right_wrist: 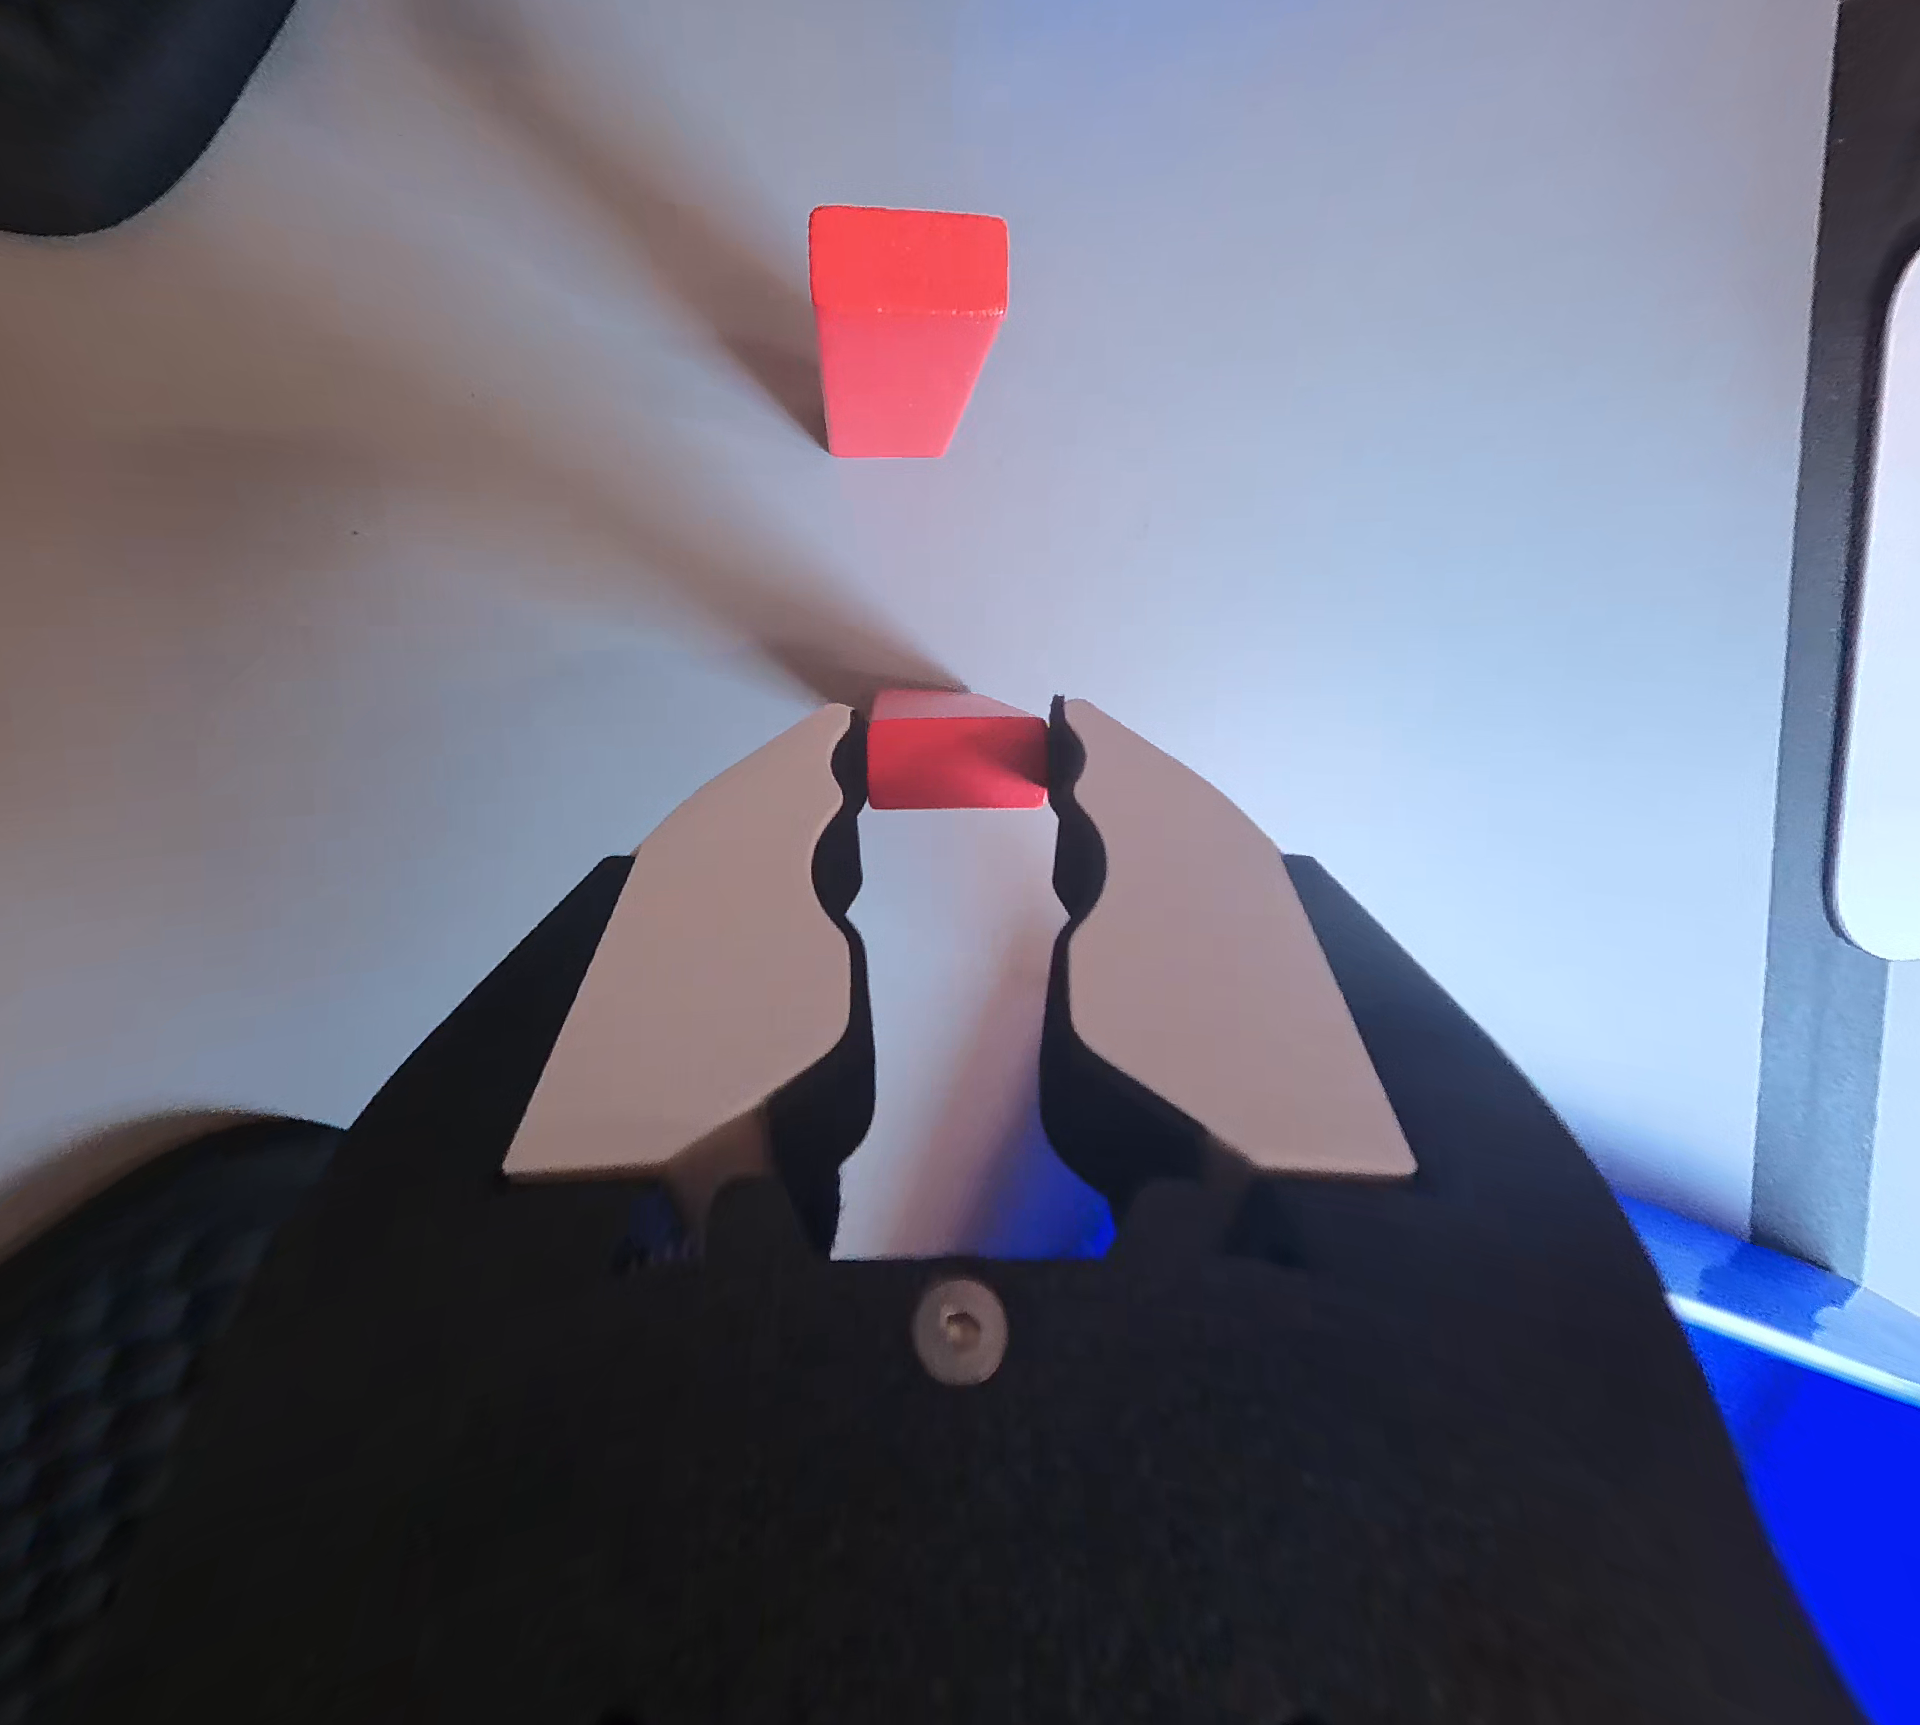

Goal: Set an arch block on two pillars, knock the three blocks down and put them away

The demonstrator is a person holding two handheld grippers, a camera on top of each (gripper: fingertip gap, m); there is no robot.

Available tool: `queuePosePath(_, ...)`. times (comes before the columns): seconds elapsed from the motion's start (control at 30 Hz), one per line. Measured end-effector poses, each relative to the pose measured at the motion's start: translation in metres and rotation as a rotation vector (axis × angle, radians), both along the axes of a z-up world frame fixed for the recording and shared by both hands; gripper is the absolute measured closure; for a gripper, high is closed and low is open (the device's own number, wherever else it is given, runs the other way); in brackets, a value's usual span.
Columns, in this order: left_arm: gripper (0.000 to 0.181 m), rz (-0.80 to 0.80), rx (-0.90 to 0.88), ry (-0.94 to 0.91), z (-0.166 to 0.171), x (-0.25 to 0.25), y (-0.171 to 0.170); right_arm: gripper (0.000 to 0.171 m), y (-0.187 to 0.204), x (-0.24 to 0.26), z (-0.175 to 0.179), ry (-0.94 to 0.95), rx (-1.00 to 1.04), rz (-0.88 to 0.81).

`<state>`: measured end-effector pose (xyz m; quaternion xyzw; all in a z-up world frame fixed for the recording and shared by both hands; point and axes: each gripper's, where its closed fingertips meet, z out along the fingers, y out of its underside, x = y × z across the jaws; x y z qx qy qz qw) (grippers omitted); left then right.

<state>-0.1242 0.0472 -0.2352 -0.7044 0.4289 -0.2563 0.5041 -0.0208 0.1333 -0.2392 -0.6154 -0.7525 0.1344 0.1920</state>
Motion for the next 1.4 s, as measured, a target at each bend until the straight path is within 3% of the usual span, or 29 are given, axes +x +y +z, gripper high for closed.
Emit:
queuePosePath(1.1,0.142,-0.030,-0.011,0.034,-0.011,0.006,-0.003,0.136,-0.004,-0.005,-0.005,0.023,-0.057,0.004)
queuePosePath(1.27,0.142,-0.033,-0.007,0.034,-0.011,0.007,-0.004,0.132,-0.004,-0.006,-0.004,0.025,-0.055,0.008)
queuePosePath(1.4,0.142,-0.025,-0.002,0.027,-0.009,0.005,-0.003,0.118,-0.003,-0.007,0.009,0.071,-0.040,-0.003)
